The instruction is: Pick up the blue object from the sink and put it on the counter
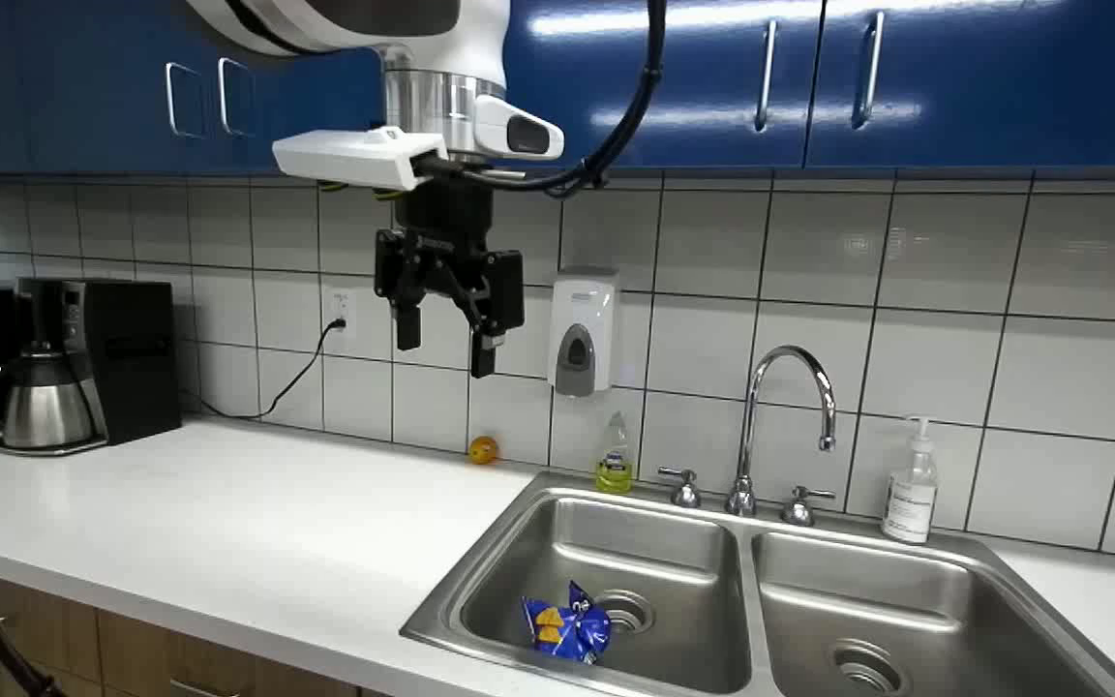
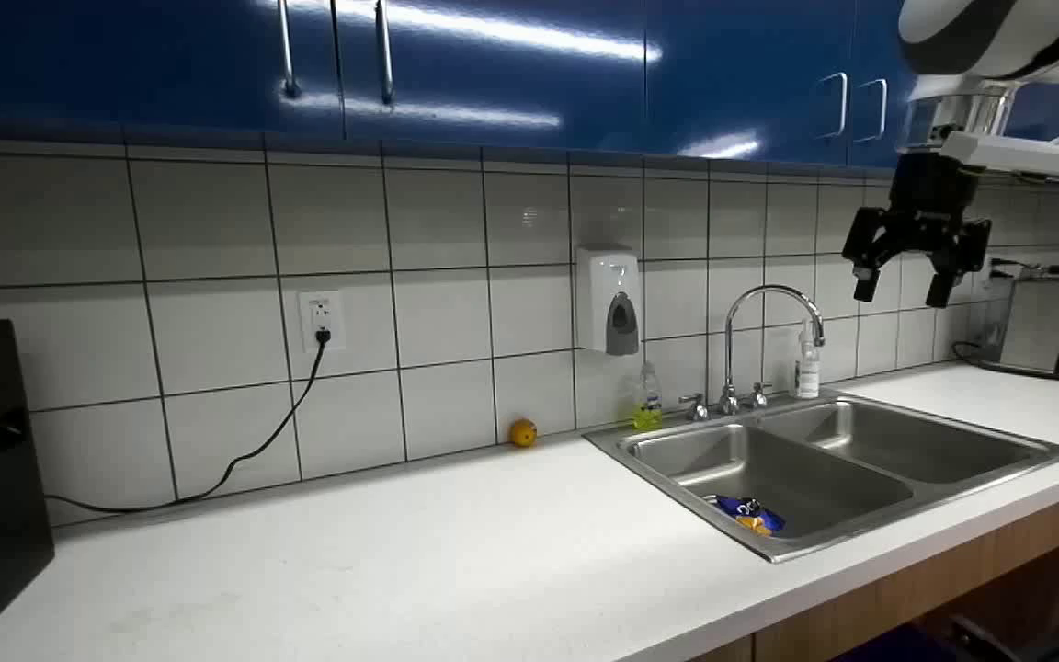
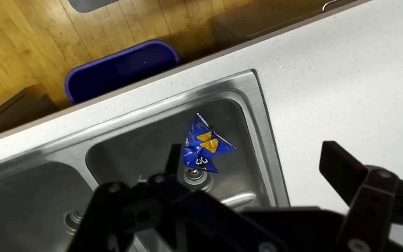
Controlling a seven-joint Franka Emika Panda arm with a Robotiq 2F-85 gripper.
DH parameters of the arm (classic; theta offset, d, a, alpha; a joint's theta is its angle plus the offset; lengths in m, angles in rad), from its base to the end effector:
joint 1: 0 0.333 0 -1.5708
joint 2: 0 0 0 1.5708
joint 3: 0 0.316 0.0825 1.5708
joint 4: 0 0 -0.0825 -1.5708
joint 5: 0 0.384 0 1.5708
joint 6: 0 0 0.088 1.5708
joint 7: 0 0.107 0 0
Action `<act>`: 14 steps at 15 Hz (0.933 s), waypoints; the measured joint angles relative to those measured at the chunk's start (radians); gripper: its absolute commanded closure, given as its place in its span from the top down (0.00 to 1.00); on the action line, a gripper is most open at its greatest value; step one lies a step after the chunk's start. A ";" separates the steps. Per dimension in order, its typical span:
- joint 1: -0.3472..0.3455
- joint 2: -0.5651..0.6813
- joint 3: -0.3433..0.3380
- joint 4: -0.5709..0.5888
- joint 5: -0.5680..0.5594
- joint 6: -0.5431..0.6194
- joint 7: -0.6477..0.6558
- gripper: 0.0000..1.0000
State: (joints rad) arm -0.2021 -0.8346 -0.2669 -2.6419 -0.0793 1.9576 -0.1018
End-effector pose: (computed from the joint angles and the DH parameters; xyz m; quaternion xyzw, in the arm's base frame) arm 0.2827 -0.1545 0.4942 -0.9869 0.1340 -0.0795 0.0426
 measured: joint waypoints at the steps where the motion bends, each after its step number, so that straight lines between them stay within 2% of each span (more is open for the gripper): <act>1: 0.000 0.000 0.000 0.000 0.000 0.000 0.000 1.00; 4: 0.000 0.008 0.000 0.000 0.001 0.005 0.001 1.00; 6: 0.000 0.032 -0.004 -0.004 0.001 0.049 0.003 1.00; 10: 0.000 0.137 -0.019 -0.022 0.001 0.214 0.012 1.00; 14: -0.001 0.305 -0.034 -0.029 0.019 0.407 0.014 1.00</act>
State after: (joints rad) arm -0.2028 -0.5299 -0.3008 -2.6711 -0.0606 2.3646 -0.0873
